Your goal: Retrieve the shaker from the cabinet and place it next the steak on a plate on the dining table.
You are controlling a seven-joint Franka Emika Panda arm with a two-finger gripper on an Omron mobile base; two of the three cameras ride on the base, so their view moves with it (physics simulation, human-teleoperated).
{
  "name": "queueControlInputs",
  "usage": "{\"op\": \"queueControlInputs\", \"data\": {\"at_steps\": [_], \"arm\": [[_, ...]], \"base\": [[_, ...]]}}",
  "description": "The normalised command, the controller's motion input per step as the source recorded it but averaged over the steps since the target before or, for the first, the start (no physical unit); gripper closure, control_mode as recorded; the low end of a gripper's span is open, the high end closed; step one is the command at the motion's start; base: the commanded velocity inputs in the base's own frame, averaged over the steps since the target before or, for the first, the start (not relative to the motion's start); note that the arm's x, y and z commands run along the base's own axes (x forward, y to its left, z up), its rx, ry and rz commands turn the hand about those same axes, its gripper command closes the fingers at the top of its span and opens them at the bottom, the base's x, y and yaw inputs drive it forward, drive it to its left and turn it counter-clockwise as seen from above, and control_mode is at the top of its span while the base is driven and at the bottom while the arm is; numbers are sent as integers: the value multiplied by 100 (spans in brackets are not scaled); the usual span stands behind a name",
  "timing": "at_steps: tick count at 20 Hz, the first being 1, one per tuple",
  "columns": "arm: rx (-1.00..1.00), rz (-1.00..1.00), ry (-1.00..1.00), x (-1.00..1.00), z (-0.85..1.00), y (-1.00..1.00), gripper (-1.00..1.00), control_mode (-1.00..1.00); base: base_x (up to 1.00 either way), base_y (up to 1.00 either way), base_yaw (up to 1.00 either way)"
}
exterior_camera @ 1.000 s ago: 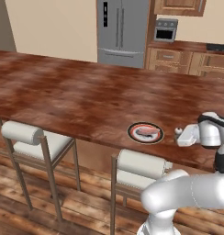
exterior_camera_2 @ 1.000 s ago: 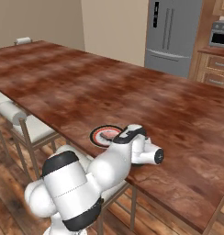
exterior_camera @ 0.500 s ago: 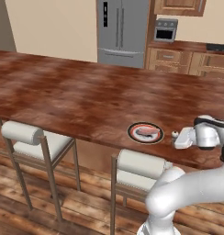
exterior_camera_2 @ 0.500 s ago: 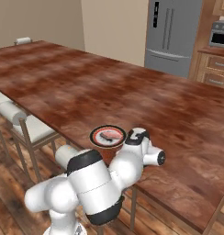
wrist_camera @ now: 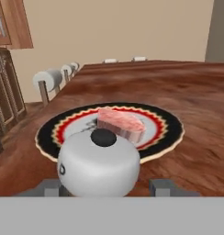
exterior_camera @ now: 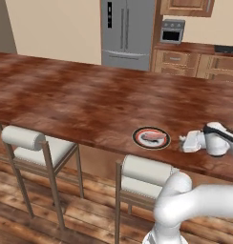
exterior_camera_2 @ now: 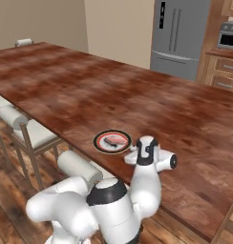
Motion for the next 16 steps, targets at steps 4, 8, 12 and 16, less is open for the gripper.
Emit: {"op": "queueControlInputs", "data": {"at_steps": [4, 8, 12, 16], "arm": [[0, 2, -14, -69, 14, -1, -100, -100], [-2, 3, -23, -69, 57, 0, -100, -100], [-17, 3, -32, -53, 96, 3, -100, -100], [-26, 0, -36, -64, 100, 13, -100, -100]], "base": [[0, 0, 0], [0, 0, 0], [0, 0, 0], [0, 0, 0]]}}
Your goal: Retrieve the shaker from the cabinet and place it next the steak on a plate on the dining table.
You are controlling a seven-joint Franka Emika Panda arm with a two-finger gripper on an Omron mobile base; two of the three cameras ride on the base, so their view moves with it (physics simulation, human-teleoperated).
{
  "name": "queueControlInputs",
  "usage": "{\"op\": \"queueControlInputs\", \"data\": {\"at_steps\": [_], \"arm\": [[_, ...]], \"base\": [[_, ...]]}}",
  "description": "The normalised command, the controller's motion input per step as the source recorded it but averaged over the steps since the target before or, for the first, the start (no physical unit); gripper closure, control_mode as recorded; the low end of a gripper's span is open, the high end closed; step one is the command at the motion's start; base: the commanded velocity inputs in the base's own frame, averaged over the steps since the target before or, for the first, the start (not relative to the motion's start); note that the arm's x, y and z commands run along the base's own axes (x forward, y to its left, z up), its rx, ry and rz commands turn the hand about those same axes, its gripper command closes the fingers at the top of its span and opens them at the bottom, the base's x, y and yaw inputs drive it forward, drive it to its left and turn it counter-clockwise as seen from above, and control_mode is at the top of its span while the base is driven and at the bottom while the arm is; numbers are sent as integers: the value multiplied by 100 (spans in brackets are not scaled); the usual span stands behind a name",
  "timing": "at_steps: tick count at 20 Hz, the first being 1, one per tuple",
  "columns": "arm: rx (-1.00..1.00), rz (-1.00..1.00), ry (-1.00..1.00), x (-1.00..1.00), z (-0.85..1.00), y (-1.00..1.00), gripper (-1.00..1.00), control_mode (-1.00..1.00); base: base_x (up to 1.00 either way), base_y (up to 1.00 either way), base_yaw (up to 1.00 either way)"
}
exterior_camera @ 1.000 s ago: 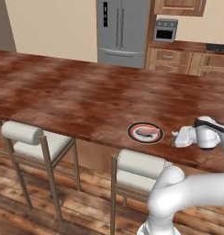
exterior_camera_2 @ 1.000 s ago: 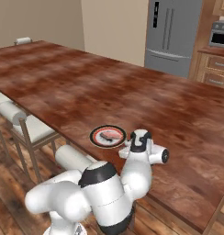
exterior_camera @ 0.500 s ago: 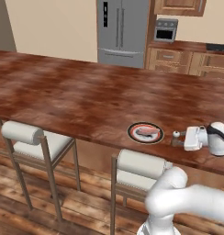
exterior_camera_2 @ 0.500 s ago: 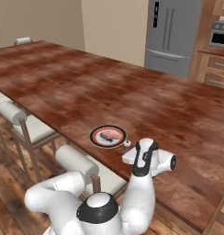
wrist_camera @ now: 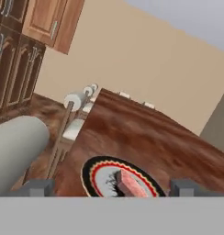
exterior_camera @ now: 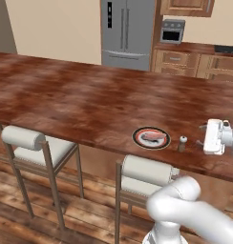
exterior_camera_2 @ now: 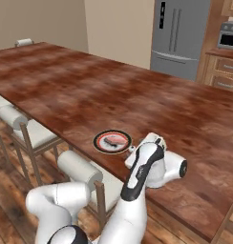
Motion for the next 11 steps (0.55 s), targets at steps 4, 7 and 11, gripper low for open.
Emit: {"op": "queueControlInputs", "data": {"at_steps": [4, 7, 11], "arm": [[-37, 0, -23, -58, 98, 31, -100, -100], [-56, -6, -24, -64, 92, 36, -100, -100], [-55, -13, -21, -57, 62, 28, -100, -100]], "base": [[0, 0, 0], [0, 0, 0], [0, 0, 0]]}}
